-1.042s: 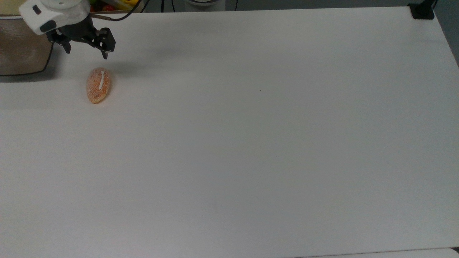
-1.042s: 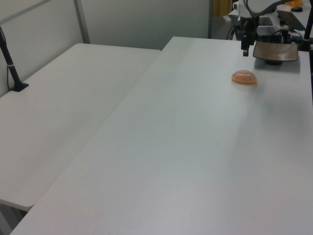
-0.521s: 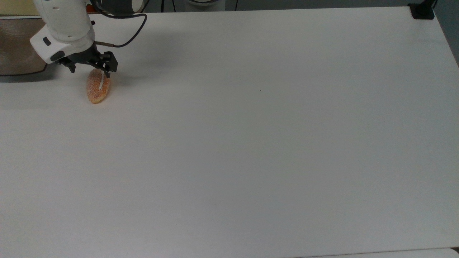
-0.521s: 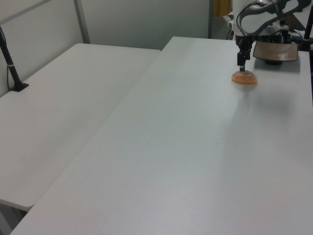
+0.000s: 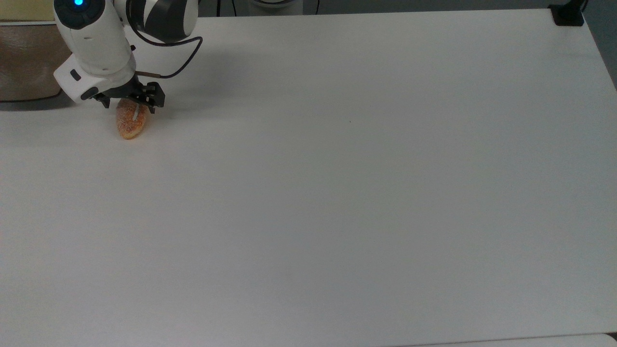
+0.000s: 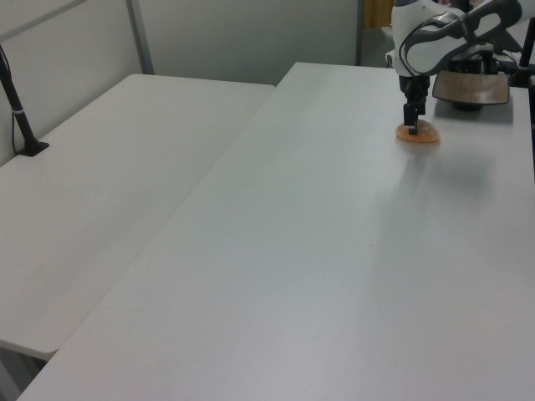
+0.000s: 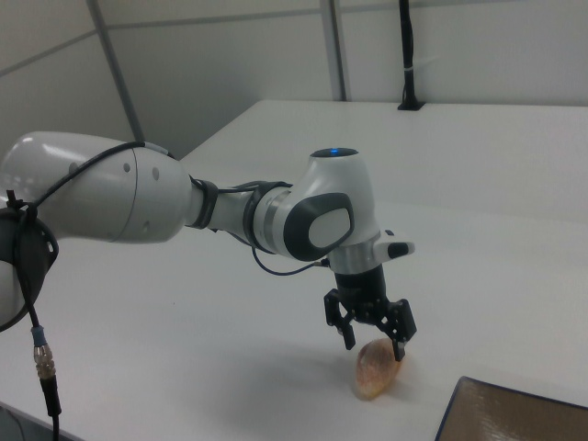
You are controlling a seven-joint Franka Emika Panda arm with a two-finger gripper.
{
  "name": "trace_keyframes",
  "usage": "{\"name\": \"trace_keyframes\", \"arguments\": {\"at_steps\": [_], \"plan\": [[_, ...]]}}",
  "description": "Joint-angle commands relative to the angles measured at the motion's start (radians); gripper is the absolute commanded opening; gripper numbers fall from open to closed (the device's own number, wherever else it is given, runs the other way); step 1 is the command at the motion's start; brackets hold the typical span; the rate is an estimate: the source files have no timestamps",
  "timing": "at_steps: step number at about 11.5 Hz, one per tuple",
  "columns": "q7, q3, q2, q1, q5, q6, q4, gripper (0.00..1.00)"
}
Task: Bread is placed on a ceramic plate
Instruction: 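Close the gripper on the bread roll and lift it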
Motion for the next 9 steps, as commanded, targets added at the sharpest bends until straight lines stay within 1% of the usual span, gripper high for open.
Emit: {"name": "trace_keyframes", "arguments": {"at_steps": [1, 2, 3, 4, 7, 9], "plan": [[-0.006, -0.003, -0.003, 0.006, -0.037, 0.025, -0.024, 0.82], [-0.004, -0.001, -0.003, 0.007, -0.064, 0.025, -0.027, 0.53], [-0.004, -0.001, -0.003, 0.009, -0.08, 0.025, -0.027, 0.3], [-0.006, -0.001, -0.003, 0.009, -0.08, 0.025, -0.027, 0.18], [-0.003, -0.001, -0.027, 0.009, -0.071, 0.023, -0.016, 0.19], [-0.003, 0.0, -0.075, 0.004, -0.058, 0.022, -0.012, 0.19]]}}
